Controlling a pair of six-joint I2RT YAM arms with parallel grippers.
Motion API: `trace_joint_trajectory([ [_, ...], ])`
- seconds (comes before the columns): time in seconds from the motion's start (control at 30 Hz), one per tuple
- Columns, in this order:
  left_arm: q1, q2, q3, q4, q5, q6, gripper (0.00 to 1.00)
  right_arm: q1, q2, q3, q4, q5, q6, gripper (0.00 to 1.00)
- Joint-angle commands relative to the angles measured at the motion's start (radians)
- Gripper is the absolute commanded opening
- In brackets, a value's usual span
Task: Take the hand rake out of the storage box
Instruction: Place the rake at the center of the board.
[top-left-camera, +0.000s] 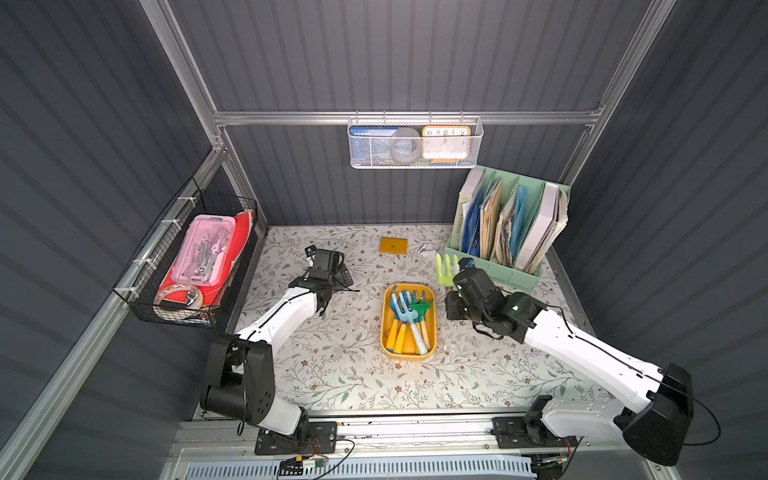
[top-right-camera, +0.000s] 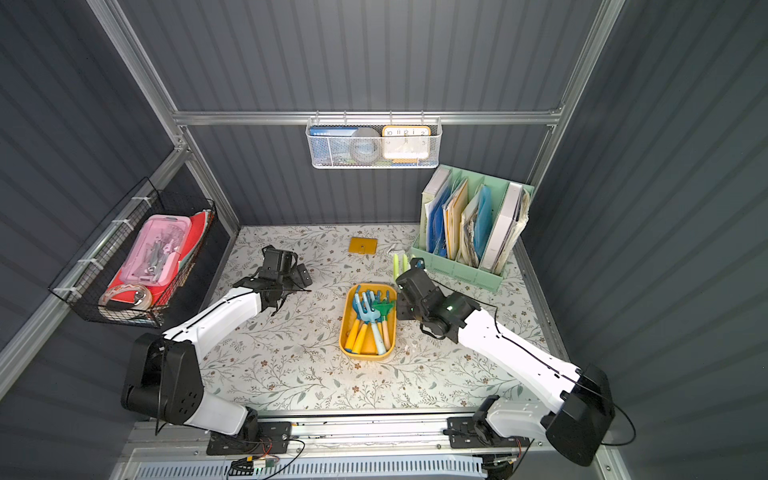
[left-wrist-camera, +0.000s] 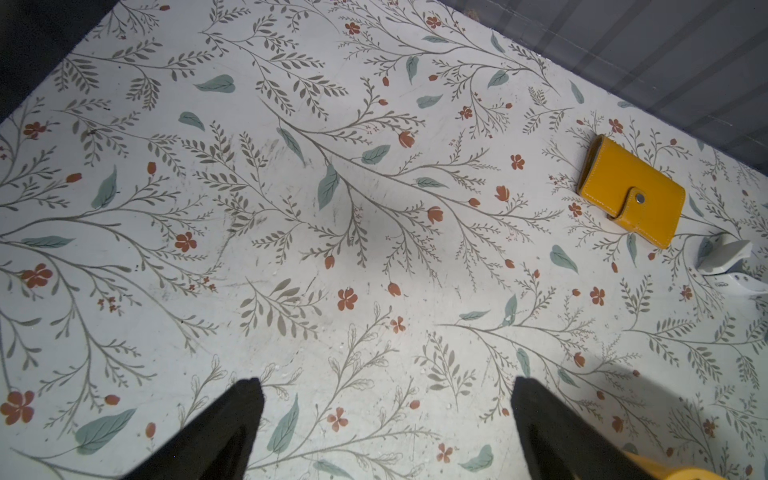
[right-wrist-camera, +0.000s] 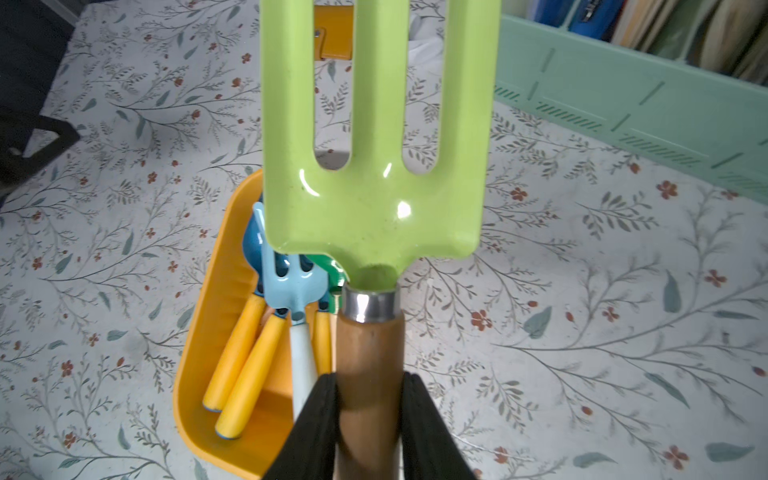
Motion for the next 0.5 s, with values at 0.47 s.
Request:
trace_joint_trajectory([
  [0.47,-0.01,0.03,0.074,-0.032,-0.005,-0.005,0.99,-0.137,0.039,-0.233,-0.043,-0.125,-0.083,0.03],
])
